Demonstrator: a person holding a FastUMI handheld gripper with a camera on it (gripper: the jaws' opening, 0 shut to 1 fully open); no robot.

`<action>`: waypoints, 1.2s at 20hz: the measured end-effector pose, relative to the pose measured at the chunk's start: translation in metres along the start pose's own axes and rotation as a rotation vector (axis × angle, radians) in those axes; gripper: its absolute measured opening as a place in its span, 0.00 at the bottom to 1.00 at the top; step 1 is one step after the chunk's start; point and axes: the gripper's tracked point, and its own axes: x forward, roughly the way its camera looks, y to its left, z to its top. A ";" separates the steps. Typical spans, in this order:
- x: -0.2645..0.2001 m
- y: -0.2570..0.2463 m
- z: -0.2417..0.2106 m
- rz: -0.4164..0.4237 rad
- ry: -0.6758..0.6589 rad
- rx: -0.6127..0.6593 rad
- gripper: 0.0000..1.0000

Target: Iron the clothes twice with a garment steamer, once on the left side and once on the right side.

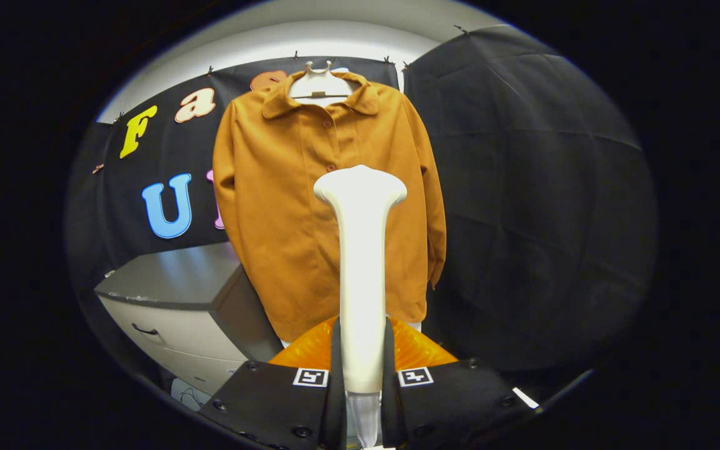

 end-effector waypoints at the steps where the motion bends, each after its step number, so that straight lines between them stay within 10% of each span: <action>1: -0.004 0.006 0.013 0.001 -0.020 -0.005 0.26; 24: -0.094 0.234 0.168 0.204 -0.204 -0.048 0.25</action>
